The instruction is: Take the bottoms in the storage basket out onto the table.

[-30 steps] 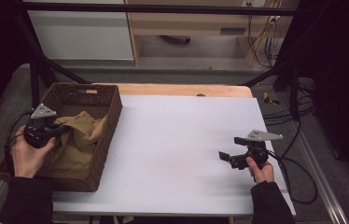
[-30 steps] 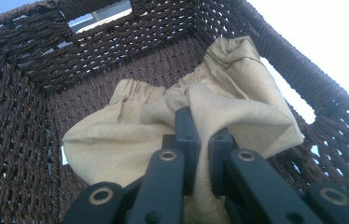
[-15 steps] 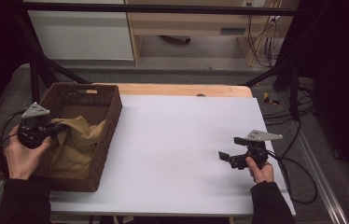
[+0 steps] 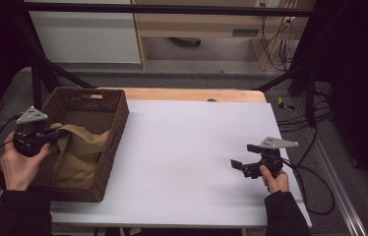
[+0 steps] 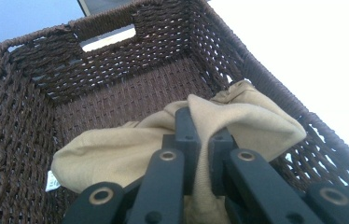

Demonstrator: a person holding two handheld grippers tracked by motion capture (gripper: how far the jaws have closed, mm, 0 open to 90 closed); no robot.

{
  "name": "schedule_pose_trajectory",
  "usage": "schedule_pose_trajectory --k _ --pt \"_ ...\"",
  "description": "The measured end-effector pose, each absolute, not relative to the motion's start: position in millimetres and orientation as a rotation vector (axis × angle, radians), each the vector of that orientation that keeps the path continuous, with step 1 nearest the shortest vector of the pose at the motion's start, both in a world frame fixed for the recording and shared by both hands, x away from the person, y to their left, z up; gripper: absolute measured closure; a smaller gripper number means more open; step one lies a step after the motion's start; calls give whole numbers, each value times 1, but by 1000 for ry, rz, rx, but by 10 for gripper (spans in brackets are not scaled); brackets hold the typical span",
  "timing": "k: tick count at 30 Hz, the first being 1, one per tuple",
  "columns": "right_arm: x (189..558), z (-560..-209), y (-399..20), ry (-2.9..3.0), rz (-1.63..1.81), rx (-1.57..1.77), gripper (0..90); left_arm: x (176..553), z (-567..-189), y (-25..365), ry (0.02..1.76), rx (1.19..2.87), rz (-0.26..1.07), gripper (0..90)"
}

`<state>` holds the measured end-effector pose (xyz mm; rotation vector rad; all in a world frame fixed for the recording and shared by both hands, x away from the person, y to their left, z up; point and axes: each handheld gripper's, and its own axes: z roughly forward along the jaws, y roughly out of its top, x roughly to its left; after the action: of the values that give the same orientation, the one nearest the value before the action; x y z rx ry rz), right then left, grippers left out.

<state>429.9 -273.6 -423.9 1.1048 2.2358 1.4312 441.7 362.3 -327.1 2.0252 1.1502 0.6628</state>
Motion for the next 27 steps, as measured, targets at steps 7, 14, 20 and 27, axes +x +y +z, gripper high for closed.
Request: schedule_pose_trajectory --k 7,14,20,27 --pt "430 -424 -273 2239 1430 1106 46 438 -323 365 1147 2016 649 867" --pt "429 -423 -275 2236 1430 1109 46 438 -318 370 1149 1999 629 867" --pt "430 -424 -274 2237 1430 1107 46 439 -312 373 1141 2008 609 867" --pt "430 -424 -273 2242 1428 1109 45 441 -311 375 1130 2018 589 867"
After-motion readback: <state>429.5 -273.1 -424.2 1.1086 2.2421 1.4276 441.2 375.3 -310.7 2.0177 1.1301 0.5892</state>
